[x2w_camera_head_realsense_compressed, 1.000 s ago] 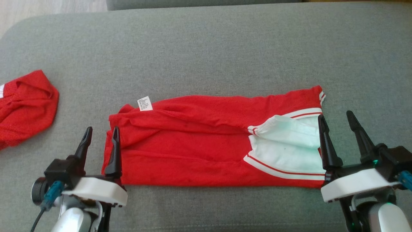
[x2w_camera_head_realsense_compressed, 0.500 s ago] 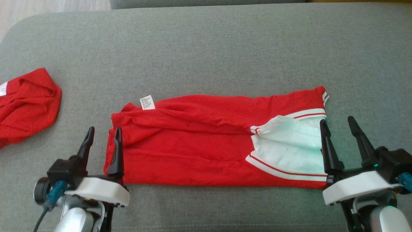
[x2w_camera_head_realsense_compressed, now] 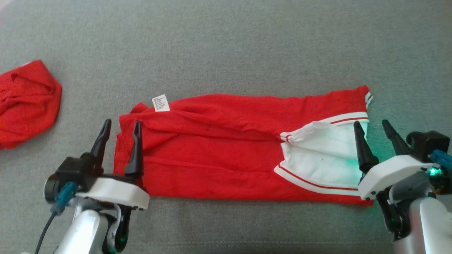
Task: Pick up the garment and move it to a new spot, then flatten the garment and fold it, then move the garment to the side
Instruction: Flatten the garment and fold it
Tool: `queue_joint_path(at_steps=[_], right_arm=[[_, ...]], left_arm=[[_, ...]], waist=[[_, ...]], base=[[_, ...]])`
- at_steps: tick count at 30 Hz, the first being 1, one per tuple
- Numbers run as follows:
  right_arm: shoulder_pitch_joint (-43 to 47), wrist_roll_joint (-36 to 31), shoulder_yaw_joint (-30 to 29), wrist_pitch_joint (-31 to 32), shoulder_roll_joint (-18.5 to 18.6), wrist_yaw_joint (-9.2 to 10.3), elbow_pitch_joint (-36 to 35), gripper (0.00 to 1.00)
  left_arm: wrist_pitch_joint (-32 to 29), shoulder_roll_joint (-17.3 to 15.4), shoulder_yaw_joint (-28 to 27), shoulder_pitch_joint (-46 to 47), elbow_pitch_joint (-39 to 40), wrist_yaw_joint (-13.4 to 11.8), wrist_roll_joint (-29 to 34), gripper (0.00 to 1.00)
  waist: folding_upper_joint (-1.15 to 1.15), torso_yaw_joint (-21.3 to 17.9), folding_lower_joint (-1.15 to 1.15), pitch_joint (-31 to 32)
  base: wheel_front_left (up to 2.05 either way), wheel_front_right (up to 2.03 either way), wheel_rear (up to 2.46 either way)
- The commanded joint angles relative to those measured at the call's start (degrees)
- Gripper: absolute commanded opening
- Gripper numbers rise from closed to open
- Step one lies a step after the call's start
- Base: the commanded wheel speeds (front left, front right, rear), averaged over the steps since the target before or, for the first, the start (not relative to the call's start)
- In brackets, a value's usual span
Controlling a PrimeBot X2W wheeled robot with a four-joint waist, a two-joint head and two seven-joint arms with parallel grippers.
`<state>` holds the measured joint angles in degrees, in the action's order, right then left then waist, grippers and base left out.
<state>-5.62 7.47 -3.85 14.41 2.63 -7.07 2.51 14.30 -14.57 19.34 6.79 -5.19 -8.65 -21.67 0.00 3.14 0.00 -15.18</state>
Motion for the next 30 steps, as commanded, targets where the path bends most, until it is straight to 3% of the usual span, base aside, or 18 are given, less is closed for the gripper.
queue_joint_path(at_steps=[1, 20, 21, 23, 30], right_arm=[[-0.77, 0.99, 0.71, 1.67, 0.25, -0.42, -1.41, 1.0], [4.21, 9.0, -1.36, 21.75, 0.25, -0.42, -9.9, 1.0], [4.18, 9.09, -1.63, 22.18, 0.25, -0.42, -10.11, 0.86], [4.11, 9.36, -2.18, 22.86, 0.25, -0.42, -10.15, 0.0], [3.66, 9.5, -2.77, 22.2, 0.25, -0.42, -11.49, 0.0]], left_arm=[[0.7, -0.48, -2.19, 2.44, 1.23, 0.49, 0.7, 1.0], [0.7, 2.15, -4.57, 4.66, 0.25, 3.59, 2.5, 1.0], [0.7, 2.3, -4.69, 4.78, 0.17, 3.8, 2.6, 1.0], [0.7, 2.6, -4.99, 4.92, -0.01, 4.16, 2.78, 1.0], [0.7, 3.62, -6.39, 4.93, -0.54, 5.1, 3.5, 1.0]], waist=[[0.0, 0.56, 0.0, -1.01], [0.0, 0.78, 0.0, -5.44], [0.0, 0.84, 0.0, -5.59], [0.0, 0.94, 0.0, -5.71], [0.0, 1.01, 0.0, -5.75]], base=[[0.0, 0.0, 0.0], [0.0, 0.0, 0.0], [0.0, 0.0, 0.0], [0.0, 0.0, 0.0], [0.0, 0.0, 0.0]])
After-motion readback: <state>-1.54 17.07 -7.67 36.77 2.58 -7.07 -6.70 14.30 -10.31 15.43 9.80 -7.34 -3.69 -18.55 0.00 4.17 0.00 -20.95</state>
